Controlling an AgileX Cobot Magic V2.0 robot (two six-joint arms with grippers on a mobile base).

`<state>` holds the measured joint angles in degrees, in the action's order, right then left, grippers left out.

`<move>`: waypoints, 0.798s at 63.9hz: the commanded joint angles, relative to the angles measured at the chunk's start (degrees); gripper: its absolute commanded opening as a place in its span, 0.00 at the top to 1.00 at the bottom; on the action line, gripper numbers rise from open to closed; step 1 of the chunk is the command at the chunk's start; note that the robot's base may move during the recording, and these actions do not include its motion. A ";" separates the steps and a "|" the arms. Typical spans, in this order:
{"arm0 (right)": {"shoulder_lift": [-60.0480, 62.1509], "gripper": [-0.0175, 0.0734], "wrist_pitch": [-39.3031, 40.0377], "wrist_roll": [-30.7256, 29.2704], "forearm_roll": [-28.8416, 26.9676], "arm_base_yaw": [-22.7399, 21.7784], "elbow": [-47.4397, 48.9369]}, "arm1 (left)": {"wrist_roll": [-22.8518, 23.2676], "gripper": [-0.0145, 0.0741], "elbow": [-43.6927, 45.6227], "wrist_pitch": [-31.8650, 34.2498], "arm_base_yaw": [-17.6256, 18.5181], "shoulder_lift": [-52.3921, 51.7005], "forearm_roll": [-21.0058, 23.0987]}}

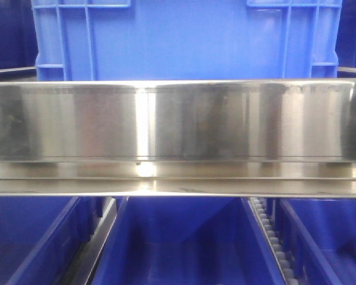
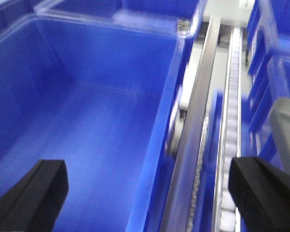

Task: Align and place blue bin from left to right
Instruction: 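Lower both open grippers over the blue bin's opposite side walls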

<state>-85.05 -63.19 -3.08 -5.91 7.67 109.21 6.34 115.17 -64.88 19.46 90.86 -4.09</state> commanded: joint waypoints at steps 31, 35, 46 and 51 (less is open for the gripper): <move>-23.69 0.18 -6.77 7.93 2.68 -0.58 17.90 | 4.77 0.23 12.86 -5.08 -1.48 16.28 -3.89; -24.70 0.18 -6.77 7.93 2.56 -0.58 17.90 | 4.77 0.23 12.74 -5.08 -2.56 17.08 -1.97; -27.03 0.18 -6.77 7.93 1.59 -0.58 17.90 | 4.29 0.23 12.22 -5.08 -4.16 18.59 -0.77; -27.78 0.18 -6.77 7.93 1.59 -0.58 17.90 | 3.19 0.23 12.22 -5.08 -4.30 19.21 -0.56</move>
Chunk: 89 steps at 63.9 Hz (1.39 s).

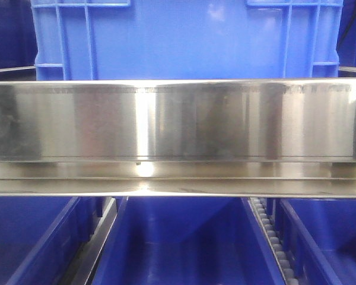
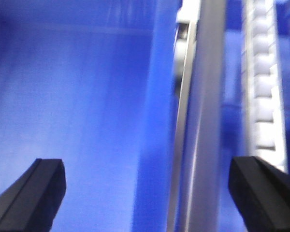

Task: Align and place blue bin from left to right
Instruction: 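Lower both open grippers over the blue bin's opposite side walls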

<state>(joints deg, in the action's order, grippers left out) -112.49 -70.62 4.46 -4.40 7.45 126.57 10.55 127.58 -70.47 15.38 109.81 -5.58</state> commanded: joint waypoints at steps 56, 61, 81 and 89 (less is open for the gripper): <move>-1.97 0.18 0.66 0.39 0.08 -0.36 0.53 | -1.44 0.23 -0.27 0.51 -0.22 3.42 1.95; -1.97 0.18 0.66 0.39 0.08 -0.36 0.53 | -1.44 0.23 -0.27 0.51 -0.22 3.42 2.04; -1.97 0.18 0.66 0.39 0.08 -0.36 0.53 | -1.44 0.23 -0.27 0.51 0.37 3.29 2.86; -1.97 0.18 0.66 0.39 0.08 -0.36 0.53 | -1.44 0.23 -0.27 0.51 1.01 3.29 1.82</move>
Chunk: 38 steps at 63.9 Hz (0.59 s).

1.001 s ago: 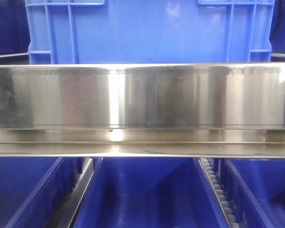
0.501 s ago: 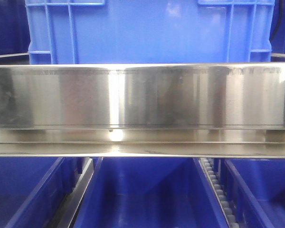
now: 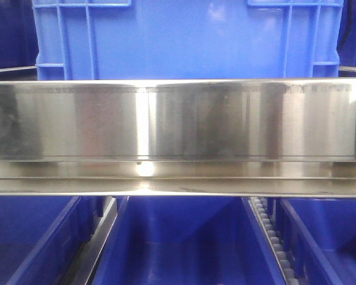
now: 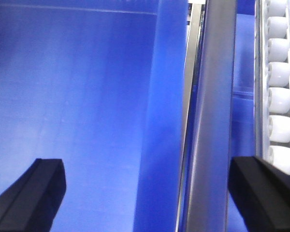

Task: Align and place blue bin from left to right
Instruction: 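Lower both open grippers over the blue bin's opposite side walls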

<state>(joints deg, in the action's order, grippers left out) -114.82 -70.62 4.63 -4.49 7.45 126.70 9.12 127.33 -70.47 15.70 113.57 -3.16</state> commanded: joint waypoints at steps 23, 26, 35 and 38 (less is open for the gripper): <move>0.36 0.18 0.66 0.22 0.17 -0.36 0.40 | -0.01 0.23 -0.03 0.51 1.97 -0.46 -3.47; 0.36 0.18 0.66 0.22 0.17 -0.36 0.40 | -0.01 0.23 -0.03 0.51 1.97 -0.46 -3.57; 0.36 0.25 0.66 0.22 0.17 -0.36 0.40 | -0.01 0.30 -0.03 0.51 1.97 -0.46 -3.57; 0.36 0.32 0.66 0.22 0.17 -0.36 0.40 | 0.10 0.36 -0.03 0.51 1.97 -0.46 -3.57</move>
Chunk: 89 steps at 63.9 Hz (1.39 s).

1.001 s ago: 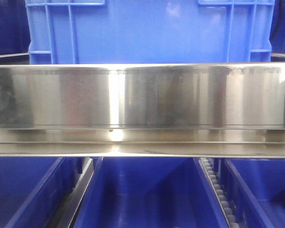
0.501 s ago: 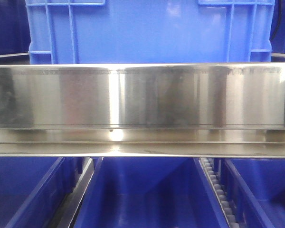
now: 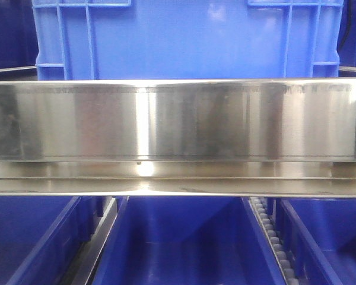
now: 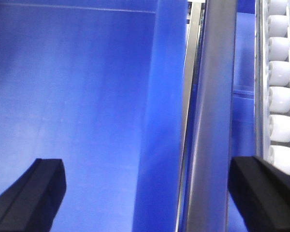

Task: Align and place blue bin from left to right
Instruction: 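Lower both open grippers over the blue bin's opposite side walls, then close both grippers on the bin walls and lift the bin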

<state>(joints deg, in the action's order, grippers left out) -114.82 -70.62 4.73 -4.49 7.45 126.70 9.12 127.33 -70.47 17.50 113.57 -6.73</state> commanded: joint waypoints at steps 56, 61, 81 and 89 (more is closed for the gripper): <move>2.88 0.98 0.66 0.12 0.31 0.13 0.51 | 0.49 0.96 0.82 0.51 0.17 -3.09 -0.56; 3.70 0.98 0.66 0.12 0.31 0.26 0.51 | 0.49 0.96 0.82 0.51 0.06 -3.74 -0.66; 7.68 0.98 0.66 0.12 0.31 0.63 0.63 | 0.49 0.96 0.91 0.51 0.06 -7.04 -0.55; 9.50 0.98 0.66 0.12 0.31 0.63 0.63 | 0.49 0.96 0.91 0.51 0.06 -8.68 -0.32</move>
<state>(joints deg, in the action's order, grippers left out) -108.56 -73.56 6.04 -5.41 8.10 126.72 10.11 127.44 -72.09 17.50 107.99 -6.63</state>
